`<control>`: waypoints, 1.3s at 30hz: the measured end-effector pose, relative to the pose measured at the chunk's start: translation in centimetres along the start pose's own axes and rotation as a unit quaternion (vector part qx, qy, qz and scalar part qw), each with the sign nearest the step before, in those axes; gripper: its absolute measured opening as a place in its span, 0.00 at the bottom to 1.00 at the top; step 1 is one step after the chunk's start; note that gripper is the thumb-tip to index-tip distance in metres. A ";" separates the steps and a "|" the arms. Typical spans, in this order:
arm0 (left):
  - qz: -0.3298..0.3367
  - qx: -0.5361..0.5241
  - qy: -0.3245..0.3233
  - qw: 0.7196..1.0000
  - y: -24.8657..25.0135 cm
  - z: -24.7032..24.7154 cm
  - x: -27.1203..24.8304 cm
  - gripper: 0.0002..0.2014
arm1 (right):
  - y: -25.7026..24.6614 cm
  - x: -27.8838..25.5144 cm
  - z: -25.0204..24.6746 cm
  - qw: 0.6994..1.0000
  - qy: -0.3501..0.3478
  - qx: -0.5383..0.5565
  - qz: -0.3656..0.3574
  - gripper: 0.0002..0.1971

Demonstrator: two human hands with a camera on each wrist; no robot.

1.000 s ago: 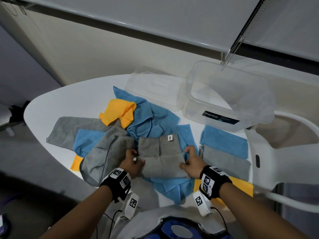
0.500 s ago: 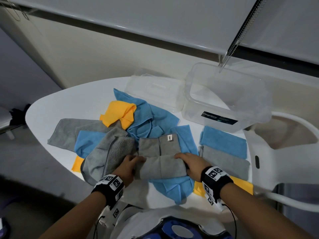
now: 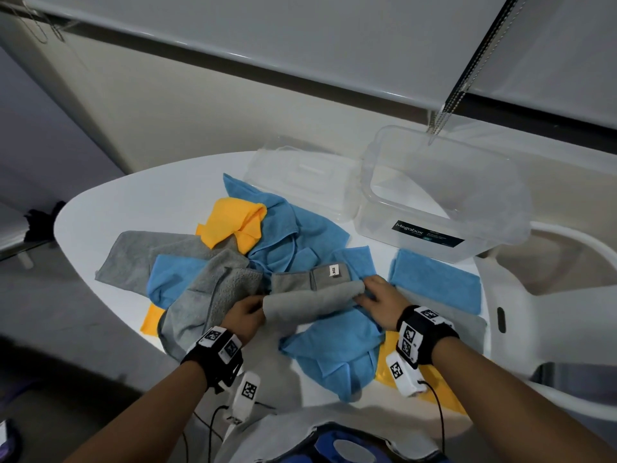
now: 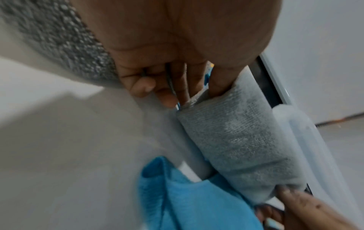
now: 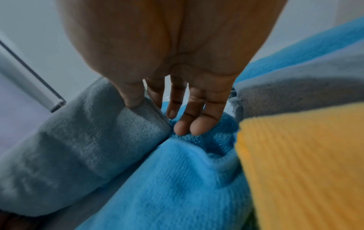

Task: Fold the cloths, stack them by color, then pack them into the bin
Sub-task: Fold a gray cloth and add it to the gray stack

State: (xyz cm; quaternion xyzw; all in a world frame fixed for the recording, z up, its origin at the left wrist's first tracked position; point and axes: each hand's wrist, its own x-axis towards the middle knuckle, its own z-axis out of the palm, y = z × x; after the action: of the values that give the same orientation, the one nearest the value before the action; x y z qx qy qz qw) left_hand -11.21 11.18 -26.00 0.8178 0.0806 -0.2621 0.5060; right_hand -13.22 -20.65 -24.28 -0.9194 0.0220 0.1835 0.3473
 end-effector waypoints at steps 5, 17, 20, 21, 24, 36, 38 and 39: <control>-0.110 0.023 0.014 0.994 2.0 0.4 0.5 0.15 | -0.9 1.3 0.3 0.995 0.010 -0.006 0.100 0.22; -0.111 0.055 -0.007 0.992 3.0 0.4 1.4 0.17 | -1.7 2.8 0.1 0.991 0.014 -0.008 0.135 0.12; -0.096 0.134 0.013 0.986 2.5 0.8 1.6 0.26 | -1.3 2.9 0.1 0.991 0.007 -0.020 0.131 0.14; -0.096 0.145 0.017 0.985 2.5 0.9 1.7 0.27 | -1.2 3.0 0.1 0.991 0.006 -0.024 0.133 0.16; -0.104 0.171 0.018 0.980 2.9 1.0 2.0 0.28 | -0.8 3.2 0.0 0.990 0.002 -0.027 0.137 0.20; 0.218 0.288 0.151 0.920 4.7 1.1 -0.8 0.11 | -5.0 0.7 0.2 0.975 0.133 -0.088 -0.152 0.24; 0.267 0.392 0.108 0.874 4.8 2.6 -0.9 0.19 | -6.1 0.5 1.6 0.963 0.060 -0.163 -0.205 0.27; 0.271 0.428 0.082 0.858 4.9 3.6 -1.0 0.24 | -6.1 0.7 2.6 0.956 0.031 -0.201 -0.214 0.29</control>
State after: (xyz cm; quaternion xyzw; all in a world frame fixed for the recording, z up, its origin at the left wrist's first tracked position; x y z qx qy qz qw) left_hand -11.38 5.88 -22.91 0.9617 -0.2234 -0.0553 0.1487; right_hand -12.41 -14.28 -22.41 -0.9586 -0.2017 0.0767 0.1859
